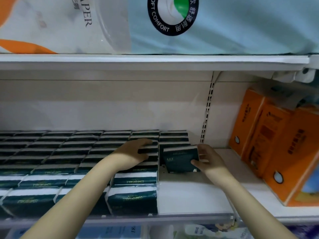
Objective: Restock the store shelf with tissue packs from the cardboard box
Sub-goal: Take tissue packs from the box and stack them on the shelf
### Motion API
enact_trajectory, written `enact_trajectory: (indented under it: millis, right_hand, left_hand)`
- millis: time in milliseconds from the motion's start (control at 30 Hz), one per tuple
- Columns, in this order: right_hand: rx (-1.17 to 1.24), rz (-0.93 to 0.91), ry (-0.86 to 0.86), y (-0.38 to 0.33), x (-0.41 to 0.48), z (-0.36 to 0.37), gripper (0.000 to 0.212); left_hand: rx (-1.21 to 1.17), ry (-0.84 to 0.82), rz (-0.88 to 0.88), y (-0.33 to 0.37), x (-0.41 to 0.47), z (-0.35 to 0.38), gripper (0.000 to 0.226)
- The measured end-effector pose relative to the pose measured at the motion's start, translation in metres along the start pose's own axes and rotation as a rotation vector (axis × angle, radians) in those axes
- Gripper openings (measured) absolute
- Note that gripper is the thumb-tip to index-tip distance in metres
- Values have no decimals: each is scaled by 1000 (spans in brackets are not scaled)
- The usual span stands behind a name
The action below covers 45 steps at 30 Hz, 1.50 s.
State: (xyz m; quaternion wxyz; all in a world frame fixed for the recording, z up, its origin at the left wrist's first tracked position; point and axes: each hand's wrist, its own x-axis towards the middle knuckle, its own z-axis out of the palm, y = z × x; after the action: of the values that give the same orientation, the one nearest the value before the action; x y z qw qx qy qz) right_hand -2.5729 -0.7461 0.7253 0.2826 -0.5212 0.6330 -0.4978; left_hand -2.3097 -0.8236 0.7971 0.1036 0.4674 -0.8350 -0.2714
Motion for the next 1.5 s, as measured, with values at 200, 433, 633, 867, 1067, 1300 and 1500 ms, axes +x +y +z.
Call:
enact_trajectory:
  millis: [200,433,633,867,1067,1300,1500]
  right_hand:
    - [-132,-15,61,5,4,25,41]
    - [-122,6,29,1,5,38,84]
    - [-280,-44,74,1,7,44,79]
    - [-355,-47,89,7,8,48,92]
    - [-244,-186,80,-29,-2,31,84]
    - [141,-268,-93,-69,-28,23,33]
    - [147,-353,-242,-72,-61,-2,66]
  left_hand:
    - [92,-8,-4,-2,4,4,46]
    - [86,-9,0,-5,7,4,44]
    - [87,-8,-6,-6,5,5,42]
    - [79,1,34,0,-10,5,40]
    - [-46,167,52,16,-33,3,43]
    - [-405,419,39,42,-66,13,35]
    - [-614,646,42,69,-101,40,34]
